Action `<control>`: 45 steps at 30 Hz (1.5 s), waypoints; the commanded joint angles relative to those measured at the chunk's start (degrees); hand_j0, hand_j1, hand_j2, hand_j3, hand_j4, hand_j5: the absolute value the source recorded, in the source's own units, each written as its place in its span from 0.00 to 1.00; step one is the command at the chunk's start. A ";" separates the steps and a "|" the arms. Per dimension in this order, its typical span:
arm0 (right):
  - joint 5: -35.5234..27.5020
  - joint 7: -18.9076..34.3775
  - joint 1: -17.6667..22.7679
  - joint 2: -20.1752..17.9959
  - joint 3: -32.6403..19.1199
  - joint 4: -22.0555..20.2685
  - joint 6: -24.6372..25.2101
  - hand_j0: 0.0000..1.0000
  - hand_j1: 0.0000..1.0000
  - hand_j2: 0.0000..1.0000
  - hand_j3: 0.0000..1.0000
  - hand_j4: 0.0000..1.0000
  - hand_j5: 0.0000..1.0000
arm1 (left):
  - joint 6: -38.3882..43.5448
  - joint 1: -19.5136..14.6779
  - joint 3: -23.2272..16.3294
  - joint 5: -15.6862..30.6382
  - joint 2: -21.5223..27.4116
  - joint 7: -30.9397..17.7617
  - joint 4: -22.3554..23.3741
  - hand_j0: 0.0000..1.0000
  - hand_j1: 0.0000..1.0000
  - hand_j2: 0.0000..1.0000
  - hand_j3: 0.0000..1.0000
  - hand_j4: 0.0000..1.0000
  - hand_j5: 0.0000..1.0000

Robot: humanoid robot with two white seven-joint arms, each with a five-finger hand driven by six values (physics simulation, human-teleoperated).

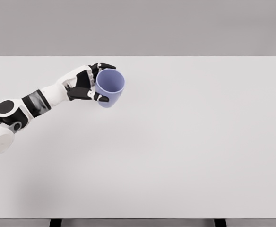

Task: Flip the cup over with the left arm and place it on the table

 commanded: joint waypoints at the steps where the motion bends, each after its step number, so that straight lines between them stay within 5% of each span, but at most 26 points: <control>1: 0.04 0.03 0.00 0.01 0.01 -0.01 -0.03 1.00 1.00 1.00 1.00 1.00 1.00 | 0.06 0.00 0.35 2.58 -1.12 0.10 0.74 0.66 0.66 0.66 0.66 0.66 0.66; 8: 0.04 0.03 0.00 0.01 0.01 -0.01 -0.03 1.00 1.00 1.00 1.00 1.00 1.00 | -0.73 3.52 4.30 4.26 -1.47 0.63 0.92 0.65 0.65 0.65 0.65 0.65 0.65; 24: 0.04 0.03 0.00 0.01 0.01 -0.01 -0.03 1.00 1.00 1.00 1.00 1.00 1.00 | -0.03 5.98 3.60 3.12 -4.37 3.18 5.32 0.66 0.66 0.66 0.66 0.66 0.66; 31: 0.04 0.03 0.00 0.01 0.01 -0.01 -0.03 1.00 1.00 1.00 1.00 1.00 1.00 | -0.03 6.07 3.69 3.12 -4.28 3.18 4.96 0.93 0.93 0.93 0.93 0.93 0.93; 45: 0.04 0.03 0.00 0.01 0.01 -0.01 -0.03 1.00 1.00 1.00 1.00 1.00 1.00 | -0.03 6.24 3.60 3.12 -3.84 3.18 4.88 1.00 1.00 1.00 1.00 1.00 1.00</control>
